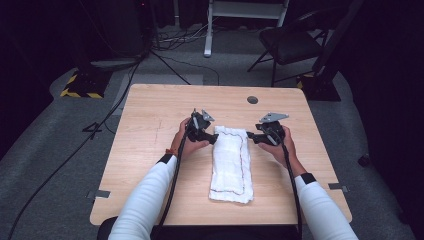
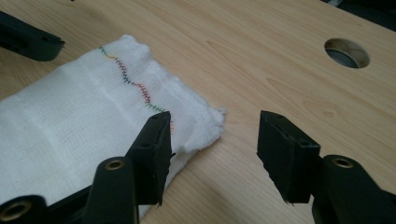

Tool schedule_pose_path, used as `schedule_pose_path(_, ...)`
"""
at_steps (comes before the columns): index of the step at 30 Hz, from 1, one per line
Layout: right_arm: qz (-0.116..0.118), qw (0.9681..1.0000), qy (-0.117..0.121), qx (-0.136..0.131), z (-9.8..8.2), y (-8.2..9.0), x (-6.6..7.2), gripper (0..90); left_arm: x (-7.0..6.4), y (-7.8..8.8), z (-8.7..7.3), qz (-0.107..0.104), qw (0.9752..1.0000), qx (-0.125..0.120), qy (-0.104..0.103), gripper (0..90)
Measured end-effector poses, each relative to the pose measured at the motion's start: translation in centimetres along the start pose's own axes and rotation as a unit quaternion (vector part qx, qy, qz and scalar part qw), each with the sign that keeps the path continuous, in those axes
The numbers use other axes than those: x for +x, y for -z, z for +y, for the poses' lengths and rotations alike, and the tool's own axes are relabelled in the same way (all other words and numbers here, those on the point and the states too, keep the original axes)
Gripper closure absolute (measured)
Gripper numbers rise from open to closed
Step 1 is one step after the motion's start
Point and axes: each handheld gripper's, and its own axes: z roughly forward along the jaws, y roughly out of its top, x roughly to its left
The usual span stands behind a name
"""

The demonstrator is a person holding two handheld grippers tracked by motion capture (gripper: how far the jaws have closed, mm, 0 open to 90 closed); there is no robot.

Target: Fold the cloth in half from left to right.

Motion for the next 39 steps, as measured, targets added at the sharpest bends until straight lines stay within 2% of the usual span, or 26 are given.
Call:
schedule_pose_path(4,0.002,0.9999,-0.004,0.012,0.4,-1.5,0.2,44.1,0.4,-1.3,0.3,0.010,0.9999,0.010,0.007,21.8)
schedule_pose_path(6,0.004,0.9998,-0.009,0.017,0.5,-2.3,0.2,42.4,0.6,-1.7,0.4,0.006,0.9998,0.008,0.018,21.4)
schedule_pose_path(8,0.003,0.9997,-0.015,0.020,0.5,-2.8,0.2,41.5,0.7,-2.1,0.5,0.007,0.9997,0.007,0.021,21.0)
schedule_pose_path(10,0.009,0.9994,-0.023,0.024,0.4,-3.4,0.1,40.5,0.7,-2.2,0.6,-0.003,0.9997,0.004,0.024,21.0)
schedule_pose_path(14,0.011,0.9988,-0.034,0.033,0.4,-4.0,0.0,39.4,0.4,-2.3,0.9,-0.023,0.9996,-0.004,0.015,20.6)
schedule_pose_path(18,0.016,0.9986,-0.034,0.038,0.2,-4.3,0.1,39.4,0.1,-3.0,0.9,-0.011,0.9998,0.018,0.000,19.4)
schedule_pose_path(21,0.019,0.9982,-0.030,0.048,0.1,-4.6,0.2,39.6,0.1,-3.4,0.7,-0.014,0.9997,0.019,0.010,17.9)
schedule_pose_path(24,0.020,0.9981,-0.033,0.047,0.1,-4.8,0.3,40.4,0.3,-3.6,0.3,-0.027,0.9992,0.015,0.025,18.0)
schedule_pose_path(26,0.027,0.9979,-0.037,0.047,0.0,-4.9,0.2,42.6,0.6,-3.7,0.2,-0.035,0.9988,0.010,0.032,17.8)
schedule_pose_path(30,0.037,0.9976,-0.041,0.042,-0.1,-4.9,0.1,44.7,0.5,-3.7,0.1,-0.032,0.9991,0.007,0.028,17.6)
schedule_pose_path(33,0.053,0.9971,-0.032,0.044,0.0,-4.8,0.2,57.9,0.5,-3.7,0.0,-0.037,0.9990,0.003,0.024,18.4)
schedule_pose_path(34,0.057,0.9968,-0.032,0.046,0.0,-4.8,0.3,61.5,0.4,-3.6,0.0,-0.043,0.9990,0.002,0.016,23.1)
schedule_pose_path(35,0.061,0.9967,-0.030,0.045,0.1,-4.8,0.3,65.5,0.3,-3.4,0.0,-0.057,0.9983,-0.002,0.007,29.8)
schedule_pose_path(36,0.068,0.9962,-0.032,0.045,0.1,-4.8,0.3,68.7,0.2,-3.4,0.0,-0.060,0.9982,-0.005,0.004,37.7)
schedule_pose_path(39,0.075,0.9956,-0.034,0.044,0.1,-4.8,0.3,74.2,0.2,-3.4,0.1,-0.076,0.9971,-0.003,-0.006,49.2)
